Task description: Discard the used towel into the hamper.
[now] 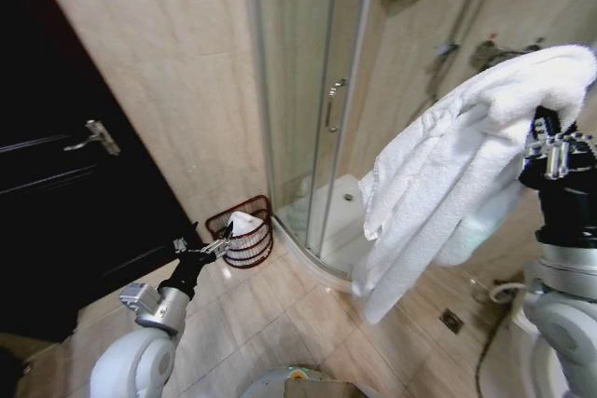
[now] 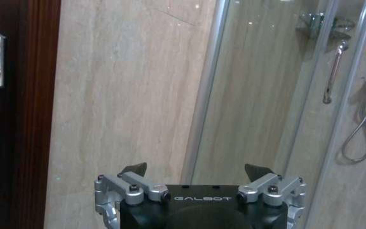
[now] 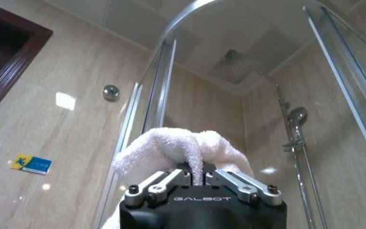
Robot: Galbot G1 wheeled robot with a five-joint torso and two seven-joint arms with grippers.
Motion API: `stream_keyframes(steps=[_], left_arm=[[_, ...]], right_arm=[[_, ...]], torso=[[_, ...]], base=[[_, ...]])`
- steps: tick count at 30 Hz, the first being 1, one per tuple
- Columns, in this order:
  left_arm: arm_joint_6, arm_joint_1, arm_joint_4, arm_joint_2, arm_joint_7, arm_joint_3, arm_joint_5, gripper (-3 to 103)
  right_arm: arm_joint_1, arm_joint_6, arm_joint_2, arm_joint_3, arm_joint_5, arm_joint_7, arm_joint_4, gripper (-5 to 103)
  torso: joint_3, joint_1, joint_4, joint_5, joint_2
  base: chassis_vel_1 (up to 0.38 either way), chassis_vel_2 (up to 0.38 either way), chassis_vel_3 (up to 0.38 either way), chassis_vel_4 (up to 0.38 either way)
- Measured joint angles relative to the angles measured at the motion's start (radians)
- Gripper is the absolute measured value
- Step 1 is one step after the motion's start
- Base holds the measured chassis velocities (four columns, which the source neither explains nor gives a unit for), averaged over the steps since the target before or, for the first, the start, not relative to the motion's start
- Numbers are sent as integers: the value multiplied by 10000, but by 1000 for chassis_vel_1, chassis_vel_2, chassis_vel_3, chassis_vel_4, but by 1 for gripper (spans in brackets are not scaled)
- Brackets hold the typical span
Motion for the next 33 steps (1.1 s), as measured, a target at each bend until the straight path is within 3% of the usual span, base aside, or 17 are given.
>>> stream_keyframes(steps=[13, 33], left_arm=[[0, 0, 0, 0, 0, 1, 0, 100], [0, 0, 0, 2, 0, -4, 0, 100]], right_arm=[[99, -43, -59, -52, -20, 39, 0, 8], [129, 34, -35, -261, -32, 29, 4, 8]], torso=[[-3, -2, -4, 0, -7], [-6, -5, -2, 4, -12]], base=[[43, 48, -56, -62], [259, 259, -257, -256]])
